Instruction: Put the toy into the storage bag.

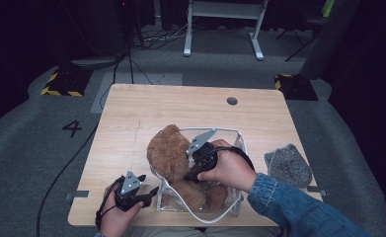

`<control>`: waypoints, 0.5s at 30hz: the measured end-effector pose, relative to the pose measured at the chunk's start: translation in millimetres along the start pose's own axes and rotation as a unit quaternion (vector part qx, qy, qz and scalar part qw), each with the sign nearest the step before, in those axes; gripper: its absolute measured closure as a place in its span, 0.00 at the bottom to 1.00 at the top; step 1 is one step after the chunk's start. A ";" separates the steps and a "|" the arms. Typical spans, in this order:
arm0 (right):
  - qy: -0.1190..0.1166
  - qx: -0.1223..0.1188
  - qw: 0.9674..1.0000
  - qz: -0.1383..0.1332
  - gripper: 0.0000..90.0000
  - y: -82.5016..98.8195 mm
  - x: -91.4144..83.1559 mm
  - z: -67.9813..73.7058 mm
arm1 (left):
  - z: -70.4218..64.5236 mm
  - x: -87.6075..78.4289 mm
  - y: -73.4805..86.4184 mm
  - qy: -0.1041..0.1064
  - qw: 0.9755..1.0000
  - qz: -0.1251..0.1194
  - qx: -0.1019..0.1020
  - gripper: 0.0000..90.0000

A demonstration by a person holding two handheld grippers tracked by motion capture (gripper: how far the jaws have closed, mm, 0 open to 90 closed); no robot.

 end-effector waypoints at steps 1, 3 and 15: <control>0.000 0.000 1.000 0.000 0.39 0.0 0.0 0.0 | 0.0 0.0 0.0 0.000 1.000 0.000 0.000 0.39; -0.002 -0.007 1.000 -0.015 0.39 -1.1 -6.8 -1.4 | 0.2 -0.4 0.8 0.000 1.000 0.001 -0.002 0.39; -0.020 -0.019 1.000 -0.007 0.67 4.3 -33.7 -6.8 | -1.5 -8.0 7.8 -0.014 1.000 0.000 -0.010 0.39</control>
Point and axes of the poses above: each handheld gripper's, and its own axes: x roughly forward along the jaws, y roughly out of its underside, z roughly to its left, the point moved 1 cm from there along x, roughly forward along the jaws, and after that the axes turned 9 degrees about y, right-handed, at the moved point
